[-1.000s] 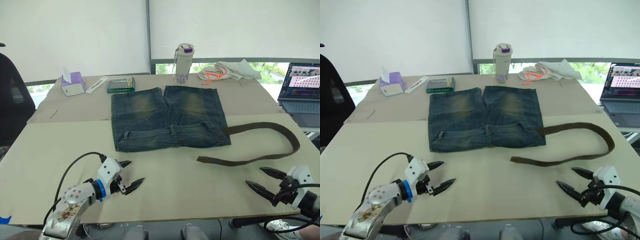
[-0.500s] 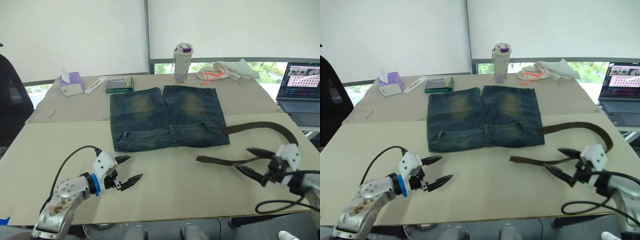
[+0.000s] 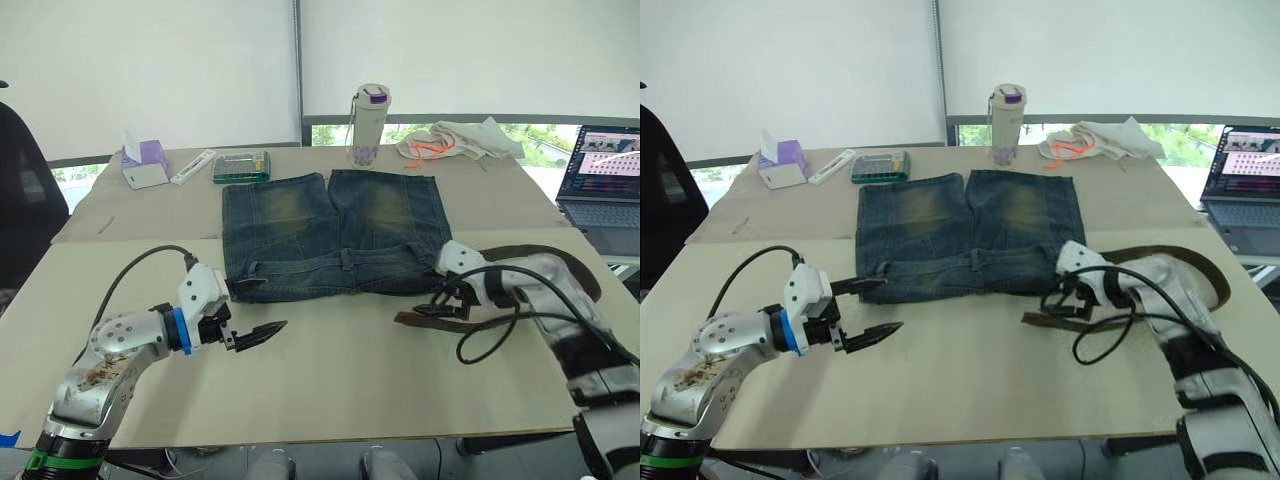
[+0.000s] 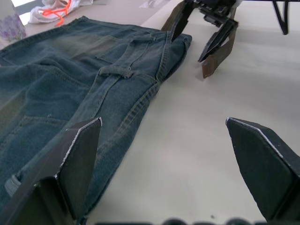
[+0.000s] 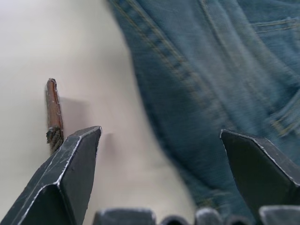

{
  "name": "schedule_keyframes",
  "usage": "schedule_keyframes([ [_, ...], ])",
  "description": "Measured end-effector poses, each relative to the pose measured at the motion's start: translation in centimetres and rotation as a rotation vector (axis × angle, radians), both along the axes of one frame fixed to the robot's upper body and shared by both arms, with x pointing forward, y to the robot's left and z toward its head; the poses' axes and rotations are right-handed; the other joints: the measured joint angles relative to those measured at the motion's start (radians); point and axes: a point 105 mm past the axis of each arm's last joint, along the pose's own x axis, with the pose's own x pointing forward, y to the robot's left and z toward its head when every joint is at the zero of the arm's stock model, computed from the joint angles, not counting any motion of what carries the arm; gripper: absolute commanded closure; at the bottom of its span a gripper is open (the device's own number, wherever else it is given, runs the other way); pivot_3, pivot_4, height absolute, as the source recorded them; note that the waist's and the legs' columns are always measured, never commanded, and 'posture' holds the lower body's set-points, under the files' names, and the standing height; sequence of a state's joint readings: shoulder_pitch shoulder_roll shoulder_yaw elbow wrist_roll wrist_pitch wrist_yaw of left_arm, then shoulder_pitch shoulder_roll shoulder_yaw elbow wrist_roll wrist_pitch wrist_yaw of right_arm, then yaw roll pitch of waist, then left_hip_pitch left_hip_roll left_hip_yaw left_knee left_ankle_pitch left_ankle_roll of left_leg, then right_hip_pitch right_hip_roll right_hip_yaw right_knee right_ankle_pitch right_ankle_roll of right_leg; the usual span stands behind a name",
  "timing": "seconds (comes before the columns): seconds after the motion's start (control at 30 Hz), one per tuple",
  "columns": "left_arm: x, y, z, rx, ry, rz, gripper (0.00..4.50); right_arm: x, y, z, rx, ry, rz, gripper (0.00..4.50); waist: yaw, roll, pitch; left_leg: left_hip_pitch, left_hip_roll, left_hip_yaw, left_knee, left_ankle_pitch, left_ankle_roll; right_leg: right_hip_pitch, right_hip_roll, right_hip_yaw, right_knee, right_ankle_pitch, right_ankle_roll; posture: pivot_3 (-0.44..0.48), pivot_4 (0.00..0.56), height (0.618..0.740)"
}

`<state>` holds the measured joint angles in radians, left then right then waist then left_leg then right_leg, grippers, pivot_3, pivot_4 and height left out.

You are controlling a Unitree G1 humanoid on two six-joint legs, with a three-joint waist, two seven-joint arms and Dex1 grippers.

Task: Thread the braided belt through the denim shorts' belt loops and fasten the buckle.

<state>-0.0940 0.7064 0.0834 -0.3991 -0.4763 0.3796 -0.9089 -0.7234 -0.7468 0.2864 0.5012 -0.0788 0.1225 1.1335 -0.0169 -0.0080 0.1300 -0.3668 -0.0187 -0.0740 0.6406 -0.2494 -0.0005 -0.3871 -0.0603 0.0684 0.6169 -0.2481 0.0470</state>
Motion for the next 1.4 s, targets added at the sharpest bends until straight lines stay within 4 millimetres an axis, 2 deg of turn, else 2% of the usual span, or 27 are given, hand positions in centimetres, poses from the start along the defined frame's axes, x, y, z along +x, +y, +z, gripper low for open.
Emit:
schedule_keyframes([
  [0.07, -0.3, -0.1, 0.2, 0.002, -0.003, -0.002, 0.00, 0.7, 0.2, -0.4, -0.036, 0.000, 0.002, 0.04, -0.001, 0.000, 0.000, 0.000, 0.000, 0.000, 0.000, 0.000, 0.000, 0.000, 0.000, 0.000, 0.000, 0.000, 0.000, 0.000, 0.150, 0.740],
  [0.17, -0.4, -0.1, 0.4, -0.002, -0.004, 0.003, 0.00, 1.4, 0.7, -0.4, -0.044, -0.025, 0.005, 0.82, -0.003, -0.002, 0.000, 0.001, 0.000, -0.002, 0.000, 0.000, 0.000, 0.000, 0.000, 0.000, 0.001, 0.001, -0.001, 0.000, 0.150, 0.740],
  [0.43, -0.5, -0.1, 0.5, 0.000, -0.003, 0.014, 0.00, 1.8, 0.9, -0.7, -0.062, -0.054, 0.013, 3.56, -0.005, -0.002, 0.000, 0.003, 0.000, -0.003, 0.000, 0.000, 0.000, 0.000, 0.000, 0.001, 0.003, 0.001, -0.001, 0.000, 0.150, 0.740],
  [0.53, -0.5, -0.2, 0.5, 0.000, -0.004, 0.016, 0.00, 1.2, 0.9, -0.6, -0.058, -0.066, 0.044, 4.47, -0.003, -0.002, 0.000, 0.003, 0.000, -0.003, 0.000, 0.000, 0.000, 0.000, 0.000, 0.001, 0.003, 0.001, -0.001, 0.000, 0.150, 0.740],
  [0.67, -0.5, -0.2, 0.5, 0.003, -0.005, 0.013, 0.00, -0.1, 0.3, -0.8, -0.041, -0.057, 0.075, 4.47, 0.004, -0.001, 0.000, 0.002, 0.000, -0.003, 0.000, 0.000, 0.000, 0.000, -0.001, 0.001, 0.003, 0.000, -0.001, 0.000, 0.150, 0.740],
  [0.77, -0.4, -0.3, 0.5, 0.004, -0.004, 0.011, 0.00, -2.0, -0.3, -1.0, -0.056, -0.029, 0.137, 4.47, 0.008, -0.001, 0.000, 0.002, 0.000, -0.003, 0.000, 0.000, 0.000, 0.000, -0.001, 0.000, 0.003, 0.000, 0.000, 0.000, 0.150, 0.740],
  [0.83, -0.4, -0.5, 0.5, 0.004, -0.006, -0.001, 0.00, -4.2, -1.2, -1.3, -0.079, 0.019, 0.194, 4.47, 0.015, -0.001, 0.000, 0.001, 0.000, -0.003, 0.000, 0.000, 0.000, 0.001, -0.001, -0.001, 0.001, 0.000, 0.000, 0.000, 0.150, 0.740],
  [0.93, -0.4, -0.8, 0.4, 0.006, -0.002, -0.015, 0.00, -6.3, -2.0, -1.5, -0.103, 0.068, 0.245, 4.47, 0.012, -0.001, 0.000, 0.001, 0.000, -0.003, 0.000, 0.000, 0.000, 0.001, -0.001, 0.000, 0.002, 0.000, 0.000, 0.000, 0.150, 0.740],
  [1.07, -0.4, -1.0, 0.2, 0.007, 0.006, -0.030, 0.00, -7.7, -2.9, -1.6, -0.147, 0.080, 0.276, 4.47, 0.009, -0.001, 0.000, 0.002, 0.000, -0.002, 0.000, 0.000, 0.000, 0.002, -0.001, 0.000, 0.002, 0.000, 0.000, 0.000, 0.150, 0.740],
  [1.23, -0.4, -1.2, 0.1, 0.008, 0.013, -0.045, 0.00, -8.3, -4.1, -1.6, -0.174, 0.074, 0.256, 4.47, 0.012, -0.001, 0.000, 0.002, 0.000, -0.001, 0.000, 0.000, 0.000, 0.002, -0.001, 0.000, 0.001, 0.000, 0.000, 0.000, 0.150, 0.740],
  [1.4, -0.5, -1.4, 0.0, 0.010, 0.021, -0.059, 0.00, -9.1, -5.4, -1.6, -0.212, 0.092, 0.229, 2.66, 0.014, -0.001, 0.000, 0.001, 0.000, -0.001, 0.000, 0.000, 0.000, 0.002, -0.001, 0.000, 0.001, 0.000, 0.000, 0.000, 0.150, 0.740],
])
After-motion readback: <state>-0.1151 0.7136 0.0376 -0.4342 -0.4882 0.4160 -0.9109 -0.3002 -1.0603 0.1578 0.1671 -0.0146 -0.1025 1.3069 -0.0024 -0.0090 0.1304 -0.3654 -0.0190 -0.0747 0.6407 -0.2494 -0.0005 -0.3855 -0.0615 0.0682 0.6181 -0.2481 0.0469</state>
